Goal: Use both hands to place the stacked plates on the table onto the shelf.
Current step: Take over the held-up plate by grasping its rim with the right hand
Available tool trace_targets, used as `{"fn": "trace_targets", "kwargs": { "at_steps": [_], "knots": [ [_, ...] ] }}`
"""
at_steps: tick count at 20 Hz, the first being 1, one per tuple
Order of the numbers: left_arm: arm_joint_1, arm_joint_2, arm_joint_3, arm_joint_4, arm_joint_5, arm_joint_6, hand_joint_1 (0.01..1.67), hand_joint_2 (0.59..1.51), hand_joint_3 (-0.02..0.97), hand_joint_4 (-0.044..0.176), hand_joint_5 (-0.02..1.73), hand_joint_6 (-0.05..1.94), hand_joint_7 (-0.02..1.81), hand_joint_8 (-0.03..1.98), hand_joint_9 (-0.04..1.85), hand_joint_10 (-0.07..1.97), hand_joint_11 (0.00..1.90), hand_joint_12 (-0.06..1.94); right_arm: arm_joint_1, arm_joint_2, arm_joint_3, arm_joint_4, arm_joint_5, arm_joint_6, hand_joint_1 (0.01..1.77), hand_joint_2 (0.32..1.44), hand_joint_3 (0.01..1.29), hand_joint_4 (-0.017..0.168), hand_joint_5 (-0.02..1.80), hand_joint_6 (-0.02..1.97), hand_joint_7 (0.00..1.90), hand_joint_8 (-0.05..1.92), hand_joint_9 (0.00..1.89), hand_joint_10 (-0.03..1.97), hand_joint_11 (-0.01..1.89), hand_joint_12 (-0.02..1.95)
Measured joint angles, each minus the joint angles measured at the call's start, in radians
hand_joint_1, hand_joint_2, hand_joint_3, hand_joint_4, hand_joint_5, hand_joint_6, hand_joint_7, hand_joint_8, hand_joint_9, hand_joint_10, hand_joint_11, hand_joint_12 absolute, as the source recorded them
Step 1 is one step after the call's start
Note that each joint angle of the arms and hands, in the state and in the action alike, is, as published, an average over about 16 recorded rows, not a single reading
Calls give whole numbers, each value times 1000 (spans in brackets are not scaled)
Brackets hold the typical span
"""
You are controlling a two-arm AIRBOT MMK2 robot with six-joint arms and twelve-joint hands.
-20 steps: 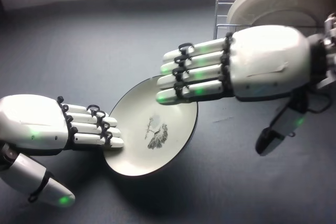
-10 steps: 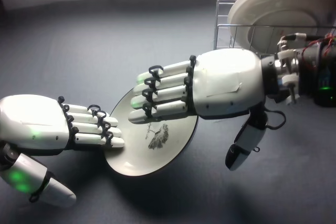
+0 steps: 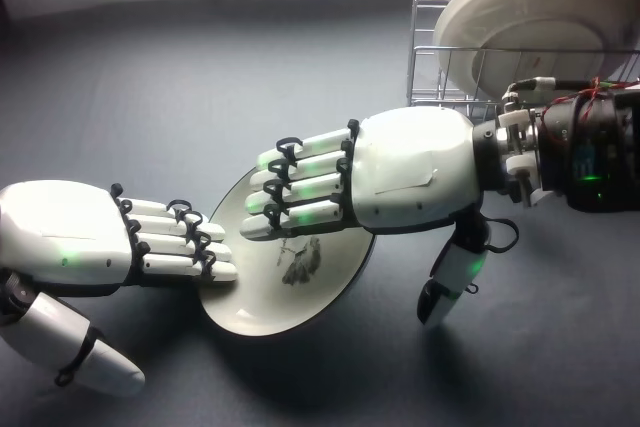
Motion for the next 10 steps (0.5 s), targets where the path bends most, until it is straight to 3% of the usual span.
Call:
{"fn": "trace_targets", "kwargs": {
  "at_steps": [10],
  "knots": [
    [0,0,0,0,0,0,14,1184,15,-7,16,-4,-7,-14,-30,-58,27,0,0,-38,40,7,-1,-1,957,573,11,8,16,10,14,26,22,2,21,2]
  ]
}}
